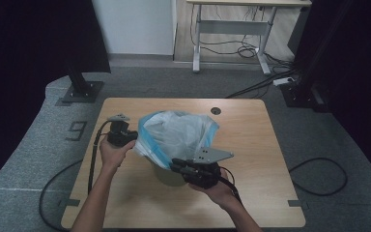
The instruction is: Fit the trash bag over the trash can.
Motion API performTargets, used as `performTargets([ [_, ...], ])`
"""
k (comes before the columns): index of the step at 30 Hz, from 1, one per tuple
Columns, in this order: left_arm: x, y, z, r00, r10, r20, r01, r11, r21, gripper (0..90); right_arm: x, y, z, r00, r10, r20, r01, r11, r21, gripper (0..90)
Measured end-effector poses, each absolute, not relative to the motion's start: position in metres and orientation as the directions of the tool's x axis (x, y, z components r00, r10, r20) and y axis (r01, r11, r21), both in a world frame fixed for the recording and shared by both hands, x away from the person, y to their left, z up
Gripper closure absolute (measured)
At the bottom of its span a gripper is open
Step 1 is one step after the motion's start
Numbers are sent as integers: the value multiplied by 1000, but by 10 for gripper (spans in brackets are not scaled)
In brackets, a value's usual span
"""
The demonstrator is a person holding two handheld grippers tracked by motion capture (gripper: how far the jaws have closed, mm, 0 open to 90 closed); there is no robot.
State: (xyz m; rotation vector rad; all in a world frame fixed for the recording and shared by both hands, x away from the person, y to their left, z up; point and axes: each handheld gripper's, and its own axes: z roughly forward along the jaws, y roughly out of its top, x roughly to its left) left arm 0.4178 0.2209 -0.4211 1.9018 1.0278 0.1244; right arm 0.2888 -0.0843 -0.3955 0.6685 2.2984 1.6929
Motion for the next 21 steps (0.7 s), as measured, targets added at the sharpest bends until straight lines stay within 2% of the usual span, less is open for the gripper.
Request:
performTargets([
  [2,417,221,-420,646,698,-309,600,-214,771,899,288,-88,-395,-875,472,104,234,225,946,873],
  [4,415,221,-420,648,698,-306,599,-218,771,899,286,-91,-396,-880,464,105,228,217,949,888],
  [10,409,222,-416,665,686,-295,592,-244,769,899,271,-96,-408,-898,429,101,214,225,950,890],
  [17,399,225,-413,686,672,-280,591,-289,753,897,261,-106,-435,-907,408,109,193,171,966,890],
  [21,393,228,-419,686,671,-281,599,-303,741,897,255,-102,-441,-917,395,52,144,205,968,890],
])
